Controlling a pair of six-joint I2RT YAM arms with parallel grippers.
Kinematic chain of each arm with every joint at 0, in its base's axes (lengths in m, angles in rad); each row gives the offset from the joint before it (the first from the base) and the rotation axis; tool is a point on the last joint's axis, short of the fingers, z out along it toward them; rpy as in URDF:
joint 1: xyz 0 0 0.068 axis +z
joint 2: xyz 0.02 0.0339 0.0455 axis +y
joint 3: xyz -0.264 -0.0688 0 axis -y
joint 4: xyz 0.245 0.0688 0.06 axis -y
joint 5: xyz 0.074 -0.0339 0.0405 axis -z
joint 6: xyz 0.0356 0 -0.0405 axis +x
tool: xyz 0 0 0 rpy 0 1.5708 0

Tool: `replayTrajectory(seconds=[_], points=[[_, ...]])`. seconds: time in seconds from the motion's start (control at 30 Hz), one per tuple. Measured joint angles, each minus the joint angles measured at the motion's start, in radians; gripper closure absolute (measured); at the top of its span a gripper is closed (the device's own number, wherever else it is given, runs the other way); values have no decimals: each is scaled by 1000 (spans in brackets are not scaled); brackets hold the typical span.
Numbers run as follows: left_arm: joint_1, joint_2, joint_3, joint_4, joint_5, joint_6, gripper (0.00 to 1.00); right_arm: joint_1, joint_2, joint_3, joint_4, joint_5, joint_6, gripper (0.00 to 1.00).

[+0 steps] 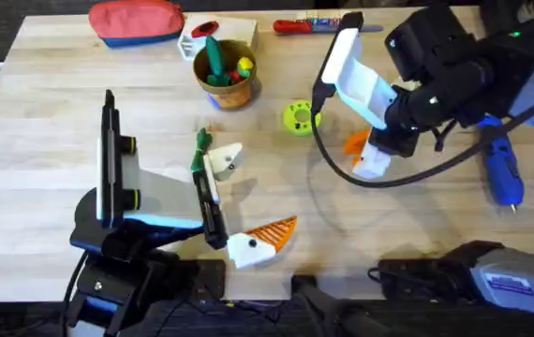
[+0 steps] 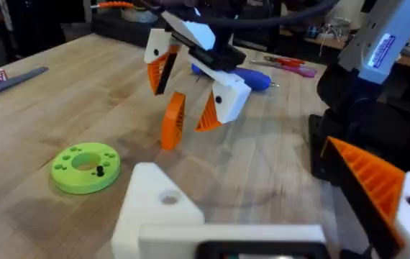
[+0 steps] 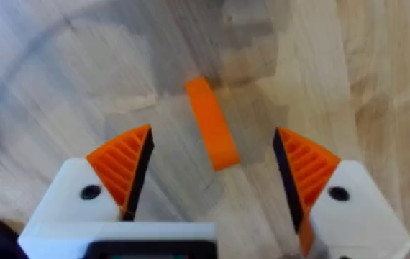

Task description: Pick up the gripper from the table and insert it into the empty holder that is missing its gripper. Then pick up a screw, insert it into the mounting hole, and use the screwdriver to tighten it. Finally, clean up the table by picking up the vegetable and placing it into the bucket.

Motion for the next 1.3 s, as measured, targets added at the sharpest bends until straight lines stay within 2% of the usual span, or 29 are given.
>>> replayTrajectory(seconds=[0.1, 0.2, 0.33, 0.47, 0.53, 0.6, 0.63, 0.83, 0.97, 1.17, 1.3], points=[[0, 0, 0, 0, 0, 0, 10, 0, 14, 0, 23, 0, -6, 77], [0, 0, 0, 0, -1, 0, 9, 0, 16, 0, 23, 0, -13, 187], [0, 0, 0, 0, -4, 0, 9, 0, 16, 0, 23, 0, -19, 468], [0, 0, 0, 0, -4, 0, 10, 0, 16, 0, 23, 0, -20, 639], [0, 0, 0, 0, -4, 0, 10, 0, 16, 0, 22, 0, -21, 775], [0, 0, 0, 0, -4, 0, 10, 0, 16, 1, 23, 0, -23, 956], [0, 0, 0, 0, -4, 0, 10, 0, 16, 2, 23, 0, -23, 988], [0, 0, 0, 0, -4, 0, 10, 0, 10, 3, 23, 0, -23, 996], [0, 0, 0, 0, -4, 0, 9, 0, -49, 3, 22, 0, 10, 997], [0, 0, 0, 0, -4, 0, 9, 0, -255, 44, 26, -15, 223, 997], [0, 0, 0, 0, -4, 0, 10, -5, -405, 52, 42, -150, 435, 997]])
